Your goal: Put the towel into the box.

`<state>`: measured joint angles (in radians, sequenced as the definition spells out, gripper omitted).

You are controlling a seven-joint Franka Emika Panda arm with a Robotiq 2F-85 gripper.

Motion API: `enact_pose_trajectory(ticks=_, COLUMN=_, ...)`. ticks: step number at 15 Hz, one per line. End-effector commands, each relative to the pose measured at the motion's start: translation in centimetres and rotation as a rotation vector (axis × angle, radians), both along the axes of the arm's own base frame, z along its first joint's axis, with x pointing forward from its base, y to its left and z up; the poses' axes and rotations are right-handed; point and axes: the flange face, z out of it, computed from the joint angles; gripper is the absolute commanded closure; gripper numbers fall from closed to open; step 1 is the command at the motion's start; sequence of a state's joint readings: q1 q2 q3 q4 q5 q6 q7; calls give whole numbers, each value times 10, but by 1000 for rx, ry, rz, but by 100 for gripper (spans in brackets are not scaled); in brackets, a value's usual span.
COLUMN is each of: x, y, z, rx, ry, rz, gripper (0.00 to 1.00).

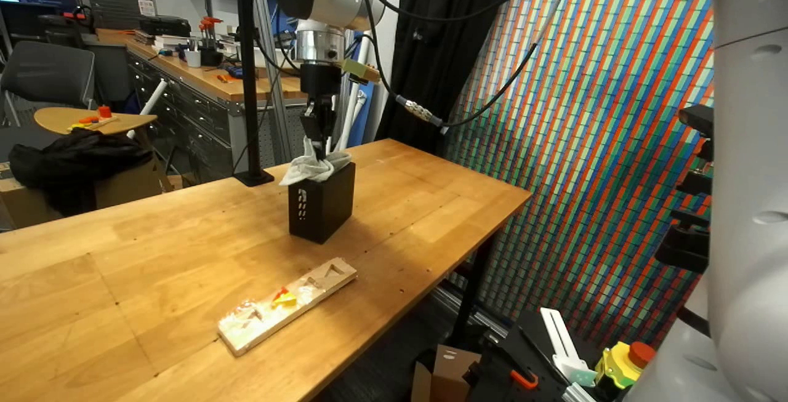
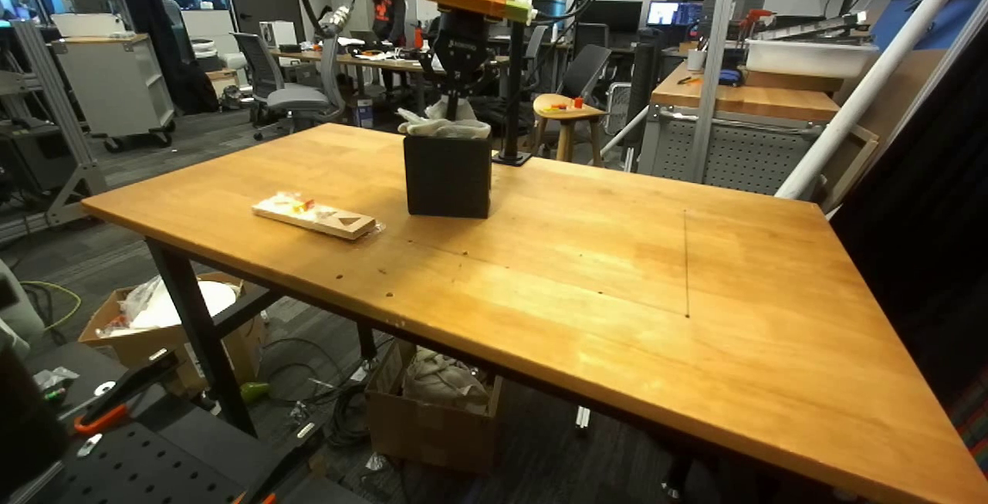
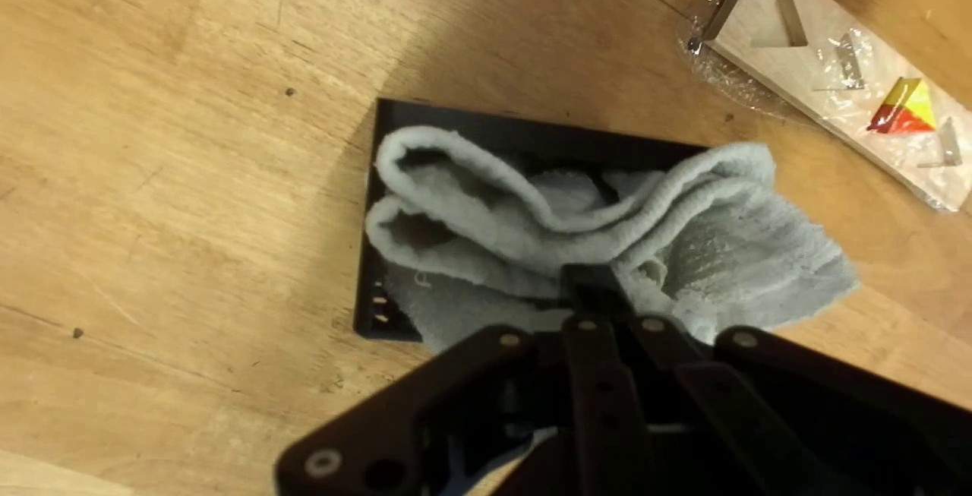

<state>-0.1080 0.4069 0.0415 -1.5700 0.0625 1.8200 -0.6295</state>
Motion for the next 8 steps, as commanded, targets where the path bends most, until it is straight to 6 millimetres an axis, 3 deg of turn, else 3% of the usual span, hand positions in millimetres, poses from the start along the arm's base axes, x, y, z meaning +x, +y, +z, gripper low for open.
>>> enact_pose_trajectory(ticks=1, x=8, y=12, z=-6, rx=21, ry=4, rz=2, gripper=97)
enact_pose_trajectory(ticks=8, x=10, y=18, z=-32, rx=29, ry=25, rz=7, gripper=97)
